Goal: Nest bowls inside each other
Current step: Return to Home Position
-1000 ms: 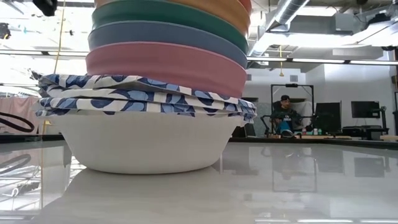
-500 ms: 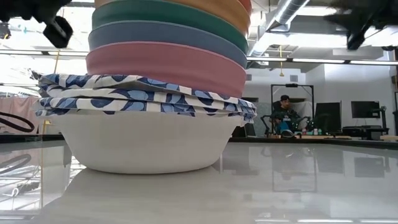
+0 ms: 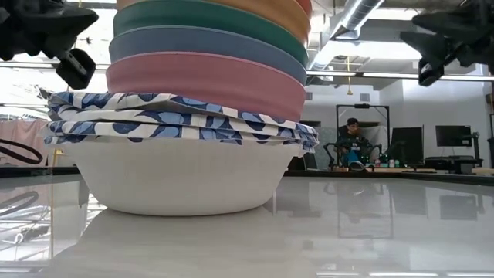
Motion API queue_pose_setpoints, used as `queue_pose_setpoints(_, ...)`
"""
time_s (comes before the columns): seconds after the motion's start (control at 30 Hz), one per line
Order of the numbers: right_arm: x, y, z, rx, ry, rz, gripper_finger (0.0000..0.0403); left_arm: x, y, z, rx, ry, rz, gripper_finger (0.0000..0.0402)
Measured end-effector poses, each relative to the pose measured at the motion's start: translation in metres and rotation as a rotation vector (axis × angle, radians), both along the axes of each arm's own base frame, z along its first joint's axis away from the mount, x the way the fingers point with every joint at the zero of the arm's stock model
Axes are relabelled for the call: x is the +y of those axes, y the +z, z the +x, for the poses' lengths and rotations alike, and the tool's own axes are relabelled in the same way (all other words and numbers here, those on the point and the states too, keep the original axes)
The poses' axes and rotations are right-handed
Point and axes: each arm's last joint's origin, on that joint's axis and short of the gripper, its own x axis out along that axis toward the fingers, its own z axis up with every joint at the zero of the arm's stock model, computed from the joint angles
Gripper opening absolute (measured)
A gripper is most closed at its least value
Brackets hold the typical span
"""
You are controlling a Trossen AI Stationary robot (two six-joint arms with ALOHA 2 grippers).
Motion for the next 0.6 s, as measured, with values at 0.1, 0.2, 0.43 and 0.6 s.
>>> queue_pose_setpoints(0.1, 0.0, -0.003, 0.001, 0.033, -0.011, -0.04, 0.0154, -0.001, -0.002, 0.0, 0.025, -0.035, -0.024, 0.0)
queue_pose_setpoints(0.2, 0.0, -0.007, 0.001, 0.073, -0.02, -0.085, 0.0154, -0.002, -0.005, 0.001, 0.05, -0.055, -0.022, 0.0)
queue_pose_setpoints(0.43, 0.001, -0.013, 0.002, 0.127, -0.005, -0.019, 0.0154, -0.004, -0.009, 0.001, 0.077, -0.107, 0.056, 0.0)
queue_pose_setpoints(0.6, 0.001, -0.016, 0.003, 0.163, -0.005, -0.031, 0.0154, -0.009, -0.011, 0.0, 0.06, -0.254, 0.175, 0.0)
